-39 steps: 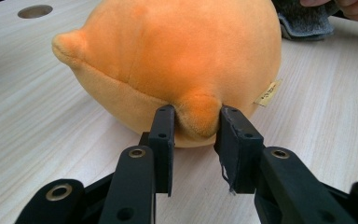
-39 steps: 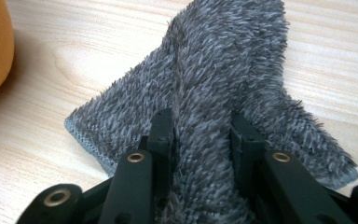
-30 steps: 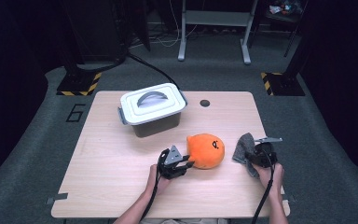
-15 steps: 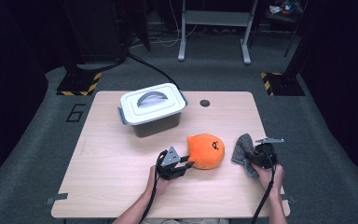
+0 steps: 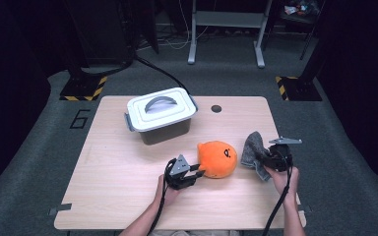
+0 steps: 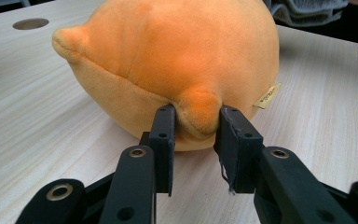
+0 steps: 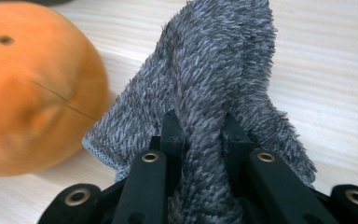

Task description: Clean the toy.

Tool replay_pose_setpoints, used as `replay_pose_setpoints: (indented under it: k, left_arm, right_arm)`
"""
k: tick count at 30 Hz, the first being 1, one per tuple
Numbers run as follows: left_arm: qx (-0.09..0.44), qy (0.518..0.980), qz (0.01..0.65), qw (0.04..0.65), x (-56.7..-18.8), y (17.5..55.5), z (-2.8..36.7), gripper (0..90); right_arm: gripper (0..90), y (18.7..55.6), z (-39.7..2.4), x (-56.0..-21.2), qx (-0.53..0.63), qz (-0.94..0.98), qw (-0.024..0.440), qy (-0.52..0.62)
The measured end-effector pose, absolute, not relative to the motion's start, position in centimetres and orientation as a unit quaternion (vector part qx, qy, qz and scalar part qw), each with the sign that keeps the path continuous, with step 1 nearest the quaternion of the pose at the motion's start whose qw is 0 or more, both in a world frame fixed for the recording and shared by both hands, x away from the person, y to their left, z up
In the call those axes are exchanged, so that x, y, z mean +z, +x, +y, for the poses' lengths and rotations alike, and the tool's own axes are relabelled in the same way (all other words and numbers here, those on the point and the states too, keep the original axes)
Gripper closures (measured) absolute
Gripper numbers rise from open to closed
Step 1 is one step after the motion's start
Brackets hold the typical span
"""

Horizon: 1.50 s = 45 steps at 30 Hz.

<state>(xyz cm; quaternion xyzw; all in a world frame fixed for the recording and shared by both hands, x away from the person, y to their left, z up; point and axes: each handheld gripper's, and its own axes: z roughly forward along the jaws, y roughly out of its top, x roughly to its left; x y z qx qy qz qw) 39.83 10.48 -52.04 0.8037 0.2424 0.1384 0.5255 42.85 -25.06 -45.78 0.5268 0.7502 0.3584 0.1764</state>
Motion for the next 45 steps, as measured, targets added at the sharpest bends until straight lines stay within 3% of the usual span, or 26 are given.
replay_pose_setpoints:
  k: [25,45]
  left_arm:
    - [0.135,0.808,0.245,0.519,-52.0,40.0,10.5,70.5]
    - [0.127,0.811,0.251,0.513,-52.1,40.1,10.5,74.3]
  right_arm:
    - [75.3,42.2,-21.0,-40.1,0.408,0.765,0.191,0.460]
    - [75.1,42.2,-15.0,-38.7,0.417,0.809,0.155,0.383]
